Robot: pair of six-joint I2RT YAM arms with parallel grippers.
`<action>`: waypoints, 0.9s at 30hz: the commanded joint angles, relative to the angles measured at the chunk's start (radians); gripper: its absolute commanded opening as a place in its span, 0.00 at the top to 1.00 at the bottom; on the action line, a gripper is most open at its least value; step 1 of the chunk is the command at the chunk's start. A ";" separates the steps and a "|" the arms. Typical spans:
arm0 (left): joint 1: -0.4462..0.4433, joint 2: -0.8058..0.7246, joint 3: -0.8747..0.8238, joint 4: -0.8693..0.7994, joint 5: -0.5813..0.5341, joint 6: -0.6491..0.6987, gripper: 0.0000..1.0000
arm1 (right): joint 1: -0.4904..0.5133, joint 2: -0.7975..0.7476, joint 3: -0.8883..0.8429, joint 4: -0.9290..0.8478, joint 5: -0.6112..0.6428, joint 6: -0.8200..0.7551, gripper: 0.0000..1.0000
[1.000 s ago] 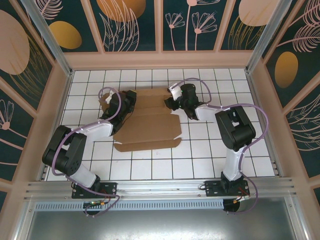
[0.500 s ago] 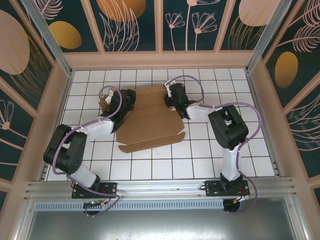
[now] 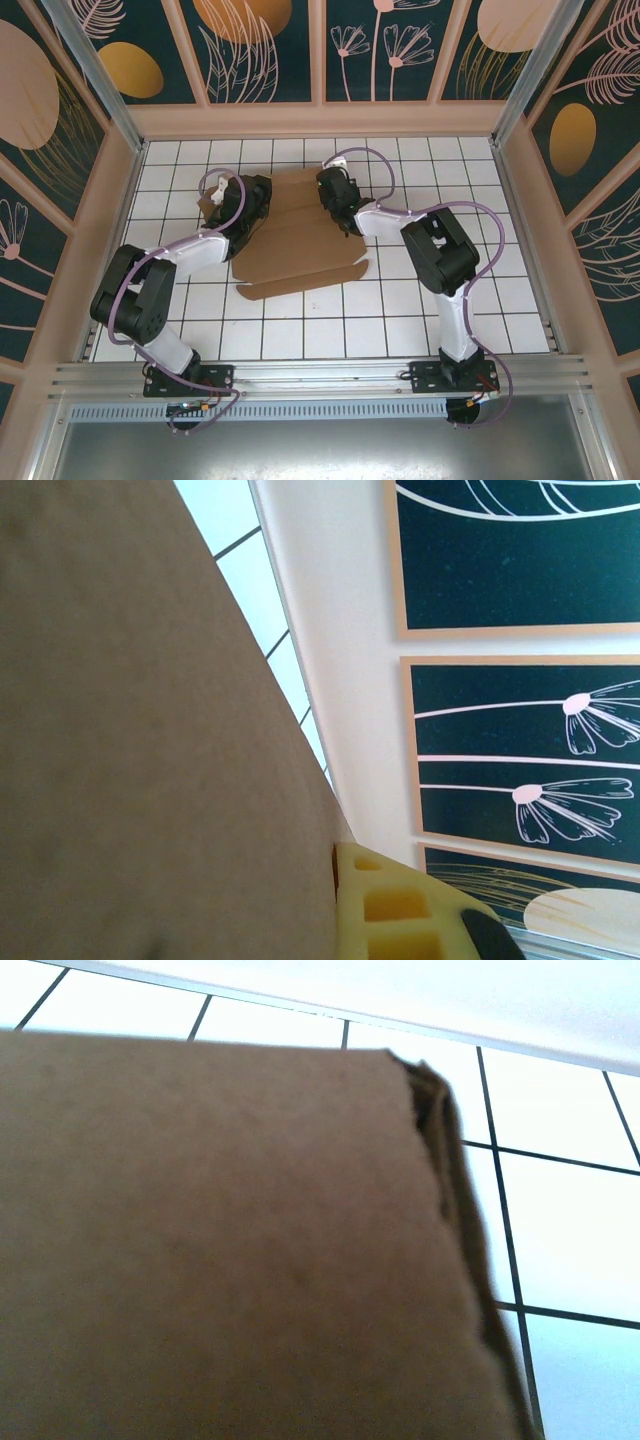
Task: Fold the paper box
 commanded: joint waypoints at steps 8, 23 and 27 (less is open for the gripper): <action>-0.016 0.007 0.005 -0.060 0.089 0.040 0.90 | -0.055 0.035 -0.042 -0.091 0.086 0.024 1.00; -0.016 -0.010 0.001 -0.033 0.158 0.104 0.75 | -0.068 -0.013 -0.093 -0.066 0.076 0.057 1.00; -0.015 -0.122 -0.023 -0.119 0.220 0.258 0.64 | -0.100 -0.094 -0.199 0.016 -0.038 0.017 1.00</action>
